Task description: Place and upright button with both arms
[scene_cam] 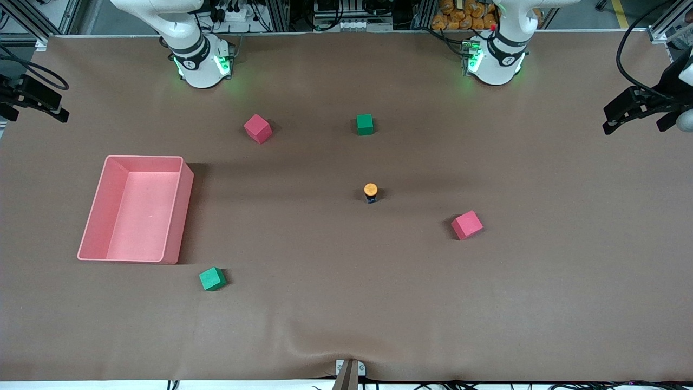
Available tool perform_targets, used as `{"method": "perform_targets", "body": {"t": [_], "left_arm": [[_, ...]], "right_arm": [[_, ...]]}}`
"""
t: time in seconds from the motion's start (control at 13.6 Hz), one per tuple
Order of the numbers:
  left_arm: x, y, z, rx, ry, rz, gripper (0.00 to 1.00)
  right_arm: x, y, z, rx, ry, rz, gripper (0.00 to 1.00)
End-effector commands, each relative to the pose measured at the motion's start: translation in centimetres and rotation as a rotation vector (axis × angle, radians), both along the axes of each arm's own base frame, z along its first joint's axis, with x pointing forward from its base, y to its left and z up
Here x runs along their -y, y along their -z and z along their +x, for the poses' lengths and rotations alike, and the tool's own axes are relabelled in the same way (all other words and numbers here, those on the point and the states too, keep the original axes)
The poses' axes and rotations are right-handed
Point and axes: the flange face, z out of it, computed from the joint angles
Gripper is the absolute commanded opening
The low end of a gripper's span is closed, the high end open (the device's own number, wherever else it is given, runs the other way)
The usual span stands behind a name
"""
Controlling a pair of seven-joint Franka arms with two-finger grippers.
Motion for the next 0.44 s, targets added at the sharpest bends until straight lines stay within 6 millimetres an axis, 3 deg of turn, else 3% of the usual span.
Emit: {"method": "perform_targets", "body": {"t": [0.0,0.37], "left_arm": [[0.78,-0.45,-0.27,0.009,0.016,-0.039,1.0],[0.57,-0.53,-0.31,0.01,0.008,-0.05,1.0]], "right_arm": [[-1.29,-0.35,-0.45,0.001,-0.017,-0.021,1.0],[-0.89,-0.19,-0.42,-0.004,-0.008,-0.021,1.0]]}}
